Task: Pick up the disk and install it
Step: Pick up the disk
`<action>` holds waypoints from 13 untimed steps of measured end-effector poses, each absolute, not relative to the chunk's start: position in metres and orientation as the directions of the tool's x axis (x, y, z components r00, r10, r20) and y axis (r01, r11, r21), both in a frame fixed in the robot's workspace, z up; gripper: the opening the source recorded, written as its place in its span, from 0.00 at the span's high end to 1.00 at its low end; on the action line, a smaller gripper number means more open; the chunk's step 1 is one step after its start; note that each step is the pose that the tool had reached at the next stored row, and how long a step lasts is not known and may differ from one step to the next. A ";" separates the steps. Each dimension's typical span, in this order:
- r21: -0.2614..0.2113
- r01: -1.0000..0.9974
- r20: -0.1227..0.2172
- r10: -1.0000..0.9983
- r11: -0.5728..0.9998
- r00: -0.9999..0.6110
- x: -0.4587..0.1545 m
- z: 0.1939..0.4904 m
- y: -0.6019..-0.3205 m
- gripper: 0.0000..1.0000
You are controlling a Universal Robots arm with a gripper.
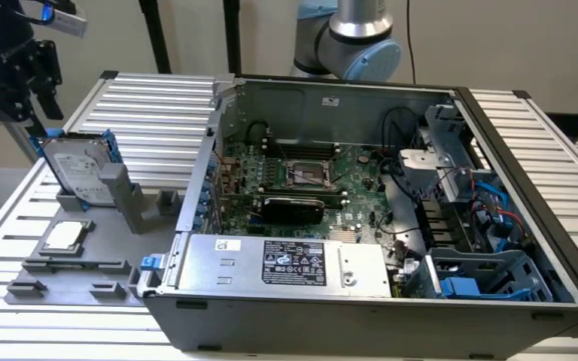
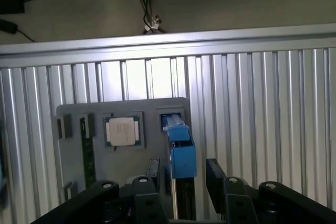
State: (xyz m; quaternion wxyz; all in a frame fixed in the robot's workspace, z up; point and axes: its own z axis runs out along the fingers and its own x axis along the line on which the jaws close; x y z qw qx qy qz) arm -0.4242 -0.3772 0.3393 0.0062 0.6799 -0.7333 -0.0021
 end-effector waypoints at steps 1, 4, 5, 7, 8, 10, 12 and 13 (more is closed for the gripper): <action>0.012 -0.997 0.006 -0.997 0.076 -0.076 -0.424 0.337 -0.377 0.00; 0.011 -0.997 0.006 -0.997 0.076 -0.075 -0.424 0.332 -0.376 0.00; 0.011 -0.997 0.006 -0.997 0.076 -0.075 -0.424 0.330 -0.376 0.00; 0.010 -0.997 0.006 -0.997 0.076 -0.075 -0.424 0.326 -0.376 0.00; 0.010 -0.997 0.006 -0.997 0.076 -0.075 -0.424 0.325 -0.375 0.00; 0.010 -0.997 0.006 -0.997 0.075 -0.075 -0.424 0.321 -0.375 0.00; 0.010 -0.997 0.006 -0.997 0.076 -0.075 -0.424 0.318 -0.375 0.00; 0.010 -0.997 0.006 -0.997 0.076 -0.075 -0.424 0.316 -0.375 0.00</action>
